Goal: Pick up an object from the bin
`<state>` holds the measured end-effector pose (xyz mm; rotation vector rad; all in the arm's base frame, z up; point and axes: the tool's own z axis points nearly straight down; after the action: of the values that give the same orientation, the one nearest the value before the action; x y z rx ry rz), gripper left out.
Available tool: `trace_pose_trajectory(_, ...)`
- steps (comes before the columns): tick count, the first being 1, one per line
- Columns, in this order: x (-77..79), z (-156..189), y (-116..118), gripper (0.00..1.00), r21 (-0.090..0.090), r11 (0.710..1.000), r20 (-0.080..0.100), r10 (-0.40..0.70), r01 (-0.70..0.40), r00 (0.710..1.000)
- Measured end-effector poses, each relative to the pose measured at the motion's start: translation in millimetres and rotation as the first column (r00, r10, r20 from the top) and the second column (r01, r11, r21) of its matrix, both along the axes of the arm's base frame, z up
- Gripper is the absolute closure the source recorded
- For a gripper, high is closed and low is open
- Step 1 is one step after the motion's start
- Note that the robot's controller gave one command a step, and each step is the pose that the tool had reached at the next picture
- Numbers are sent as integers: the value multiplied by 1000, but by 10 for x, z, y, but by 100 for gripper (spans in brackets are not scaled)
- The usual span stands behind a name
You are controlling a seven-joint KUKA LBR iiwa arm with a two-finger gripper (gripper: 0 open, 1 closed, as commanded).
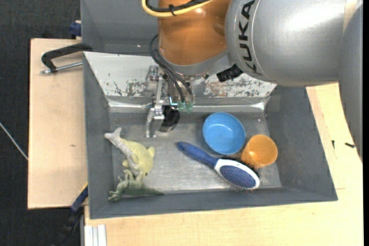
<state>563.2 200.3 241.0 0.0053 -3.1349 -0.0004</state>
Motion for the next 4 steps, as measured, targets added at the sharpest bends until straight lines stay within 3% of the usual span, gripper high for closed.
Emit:
trace_pose_trajectory(1, 198, -1685, -315, 0, 1, 979, 12, 206, -206, 978)
trace_pose_trajectory(2, 63, -1182, -609, 0, 1, 991, 14, 131, -131, 991)
trace_pose_trajectory(3, 256, -1510, -1109, 0, 4, 952, 17, 306, -306, 952)
trace_pose_trajectory(4, 272, -1508, -1131, 100, 3, 953, 23, 302, -303, 953)
